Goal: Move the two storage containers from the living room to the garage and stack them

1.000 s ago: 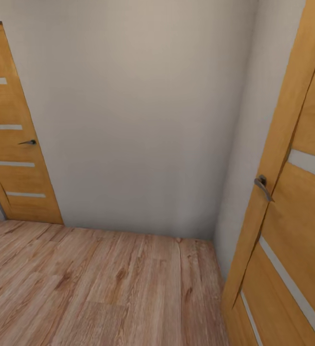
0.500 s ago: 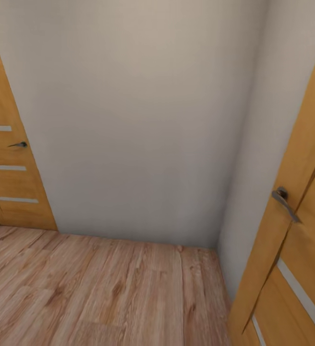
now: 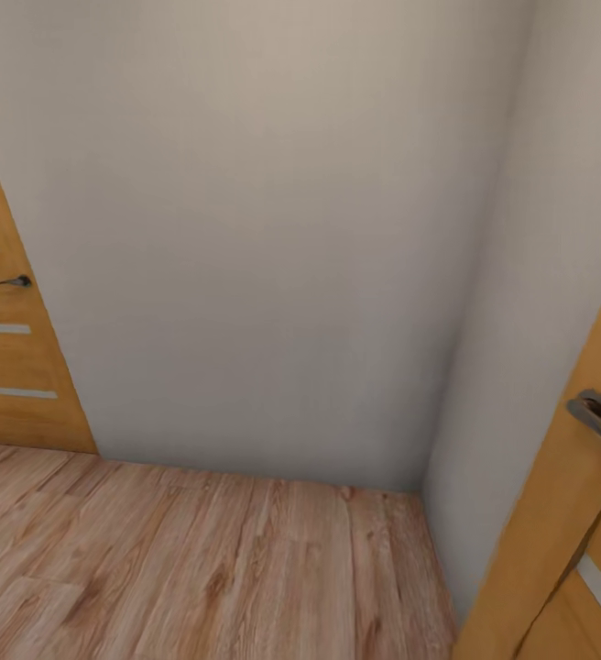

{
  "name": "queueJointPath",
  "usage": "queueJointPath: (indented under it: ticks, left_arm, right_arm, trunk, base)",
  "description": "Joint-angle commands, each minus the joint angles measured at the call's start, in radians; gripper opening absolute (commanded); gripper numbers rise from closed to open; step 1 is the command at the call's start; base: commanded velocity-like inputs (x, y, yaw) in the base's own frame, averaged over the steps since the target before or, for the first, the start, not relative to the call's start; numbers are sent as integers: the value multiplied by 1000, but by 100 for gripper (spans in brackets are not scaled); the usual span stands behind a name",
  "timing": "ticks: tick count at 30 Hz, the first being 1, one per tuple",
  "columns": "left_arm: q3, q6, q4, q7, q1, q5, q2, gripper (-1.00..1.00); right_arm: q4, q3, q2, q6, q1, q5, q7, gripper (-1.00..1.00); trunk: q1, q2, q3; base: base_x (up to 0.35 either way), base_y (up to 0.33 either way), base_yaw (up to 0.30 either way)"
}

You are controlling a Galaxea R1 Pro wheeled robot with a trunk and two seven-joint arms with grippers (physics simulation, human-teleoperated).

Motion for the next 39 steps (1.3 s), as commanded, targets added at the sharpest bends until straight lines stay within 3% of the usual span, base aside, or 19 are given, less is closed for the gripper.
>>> queueJointPath:
  ticks: [1, 9, 39]
  left_arm:
    - [0, -1, 0, 1, 0, 6, 0, 100]
    - [1, -1, 0, 0, 0, 6, -2, 100]
    - [1, -3, 0, 2, 0, 5, -2, 100]
  right_arm:
    - [3, -3, 0, -7, -1, 5, 2, 100]
    - [3, -2, -3, -11, -1, 6, 3, 100]
    - [4, -2, -14, -7, -1, 4, 8, 100]
  trunk:
    - [1, 0, -1]
    - [1, 0, -1]
    - [1, 0, -1]
  base:
    - [321, 0, 0]
    - [321, 0, 92]
    - [321, 0, 271]
